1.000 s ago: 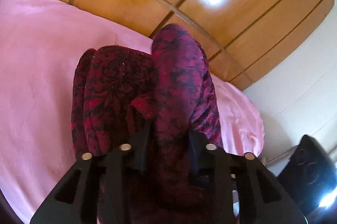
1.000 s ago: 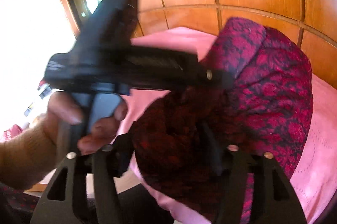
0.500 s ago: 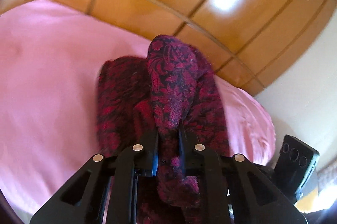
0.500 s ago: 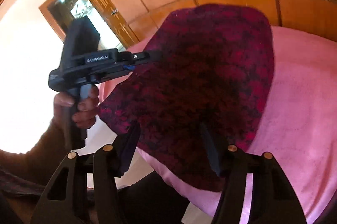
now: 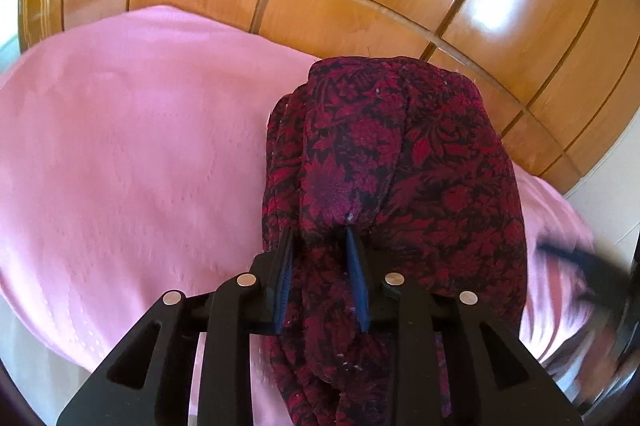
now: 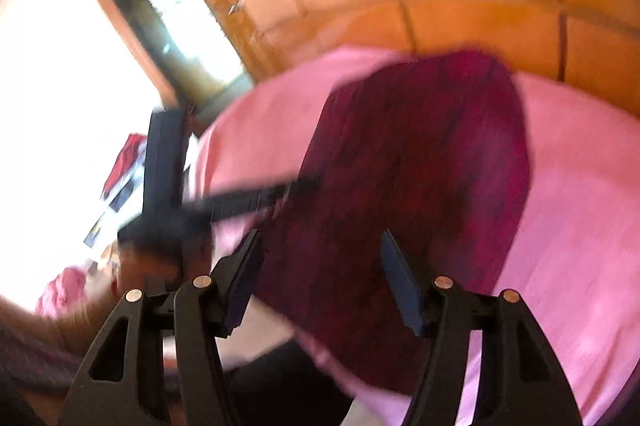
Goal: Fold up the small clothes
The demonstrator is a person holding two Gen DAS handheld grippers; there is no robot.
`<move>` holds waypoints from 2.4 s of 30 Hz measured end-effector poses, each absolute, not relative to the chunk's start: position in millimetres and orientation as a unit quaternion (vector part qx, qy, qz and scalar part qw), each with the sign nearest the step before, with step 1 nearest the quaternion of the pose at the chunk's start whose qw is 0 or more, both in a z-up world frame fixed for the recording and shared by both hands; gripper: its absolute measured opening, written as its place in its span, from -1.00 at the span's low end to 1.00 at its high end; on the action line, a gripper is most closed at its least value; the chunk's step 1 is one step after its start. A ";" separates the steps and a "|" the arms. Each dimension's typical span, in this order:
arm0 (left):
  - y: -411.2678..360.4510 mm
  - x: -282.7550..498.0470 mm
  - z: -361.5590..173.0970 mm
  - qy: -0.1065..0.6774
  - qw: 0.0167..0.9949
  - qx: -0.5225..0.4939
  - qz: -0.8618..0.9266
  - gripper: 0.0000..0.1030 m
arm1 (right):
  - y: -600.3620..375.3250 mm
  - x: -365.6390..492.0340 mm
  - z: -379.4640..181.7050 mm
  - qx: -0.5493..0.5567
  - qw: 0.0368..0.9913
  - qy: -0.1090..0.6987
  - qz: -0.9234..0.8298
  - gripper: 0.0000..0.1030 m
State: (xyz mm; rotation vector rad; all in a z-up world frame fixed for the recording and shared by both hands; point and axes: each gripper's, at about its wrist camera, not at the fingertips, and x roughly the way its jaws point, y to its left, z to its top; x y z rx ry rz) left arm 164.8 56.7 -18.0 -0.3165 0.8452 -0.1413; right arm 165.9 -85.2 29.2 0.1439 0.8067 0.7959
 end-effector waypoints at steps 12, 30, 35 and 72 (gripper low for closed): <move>44.0 154.1 -26.0 0.400 0.912 -0.088 -0.023 -0.50 | -8.7 306.2 -12.3 -0.020 0.847 0.465 0.258 0.21; 37.9 127.1 -6.8 0.360 0.928 -0.082 0.052 0.12 | -58.6 253.3 6.7 0.035 0.879 0.390 0.271 0.68; 39.3 126.0 -5.4 0.360 0.928 -0.079 0.050 0.12 | -81.1 222.1 14.4 0.051 0.885 0.375 0.272 0.68; 76.4 143.1 -45.1 0.388 0.906 -0.160 -0.049 0.17 | -155.5 210.6 -52.9 0.215 0.806 0.454 0.314 0.95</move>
